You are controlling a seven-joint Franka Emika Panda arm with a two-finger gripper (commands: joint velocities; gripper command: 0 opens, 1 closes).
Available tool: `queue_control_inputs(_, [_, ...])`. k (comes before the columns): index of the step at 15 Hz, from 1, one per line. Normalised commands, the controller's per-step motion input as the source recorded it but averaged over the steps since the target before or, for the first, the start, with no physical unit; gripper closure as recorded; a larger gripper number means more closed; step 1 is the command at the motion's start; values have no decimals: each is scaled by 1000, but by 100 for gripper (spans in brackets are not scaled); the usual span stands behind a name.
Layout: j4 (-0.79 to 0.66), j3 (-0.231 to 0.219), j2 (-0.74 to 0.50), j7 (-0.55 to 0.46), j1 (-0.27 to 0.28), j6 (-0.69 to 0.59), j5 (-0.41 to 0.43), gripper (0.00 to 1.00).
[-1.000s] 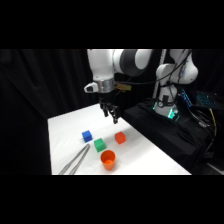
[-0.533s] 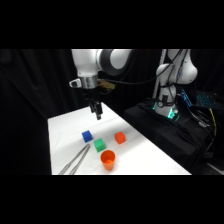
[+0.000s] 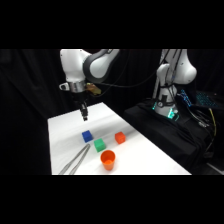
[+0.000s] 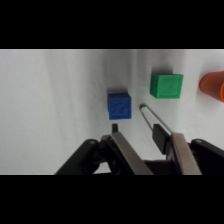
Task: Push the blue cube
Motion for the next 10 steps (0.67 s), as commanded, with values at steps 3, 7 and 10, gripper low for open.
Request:
queue_control_inputs(3, [233,53,275,-92,-57,157,45,88])
queue_control_inputs(7, [121,86,222,-109,-63,194,63,100])
queue_control_inputs(10, [34,94,169,-143,-88,297,68,93])
